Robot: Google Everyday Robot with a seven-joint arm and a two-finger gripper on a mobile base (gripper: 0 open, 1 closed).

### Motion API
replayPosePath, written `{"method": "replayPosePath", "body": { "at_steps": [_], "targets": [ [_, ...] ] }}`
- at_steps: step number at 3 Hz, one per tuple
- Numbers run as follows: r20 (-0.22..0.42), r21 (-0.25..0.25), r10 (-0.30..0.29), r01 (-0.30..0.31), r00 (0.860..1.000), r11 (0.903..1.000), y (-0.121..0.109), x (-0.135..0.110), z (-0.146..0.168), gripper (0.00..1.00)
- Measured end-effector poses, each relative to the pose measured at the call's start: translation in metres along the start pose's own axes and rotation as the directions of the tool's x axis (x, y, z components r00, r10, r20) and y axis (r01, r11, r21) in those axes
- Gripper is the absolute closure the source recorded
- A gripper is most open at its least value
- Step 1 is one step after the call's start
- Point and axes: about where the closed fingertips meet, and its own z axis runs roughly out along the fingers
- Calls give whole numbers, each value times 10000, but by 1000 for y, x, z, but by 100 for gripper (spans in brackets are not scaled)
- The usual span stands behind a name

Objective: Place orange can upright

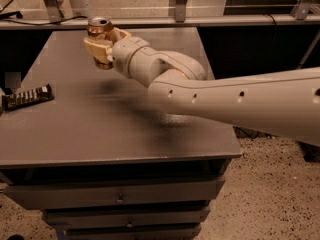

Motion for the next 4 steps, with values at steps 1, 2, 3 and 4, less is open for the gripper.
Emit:
{"method": "replayPosePath", "body": {
  "at_steps": [1,2,3,4],
  "targets": [
    [-346,557,515,-495,9981,9972,-4,10,-23,100],
    [-926,1188,615,-503,9938,9916,-12,15,-39,100],
    [-1039,1339,669,-527,9923,9896,-14,17,-38,100],
    [-1192,1230,437,-289,9919,9920,-17,26,-32,100]
  ]
}}
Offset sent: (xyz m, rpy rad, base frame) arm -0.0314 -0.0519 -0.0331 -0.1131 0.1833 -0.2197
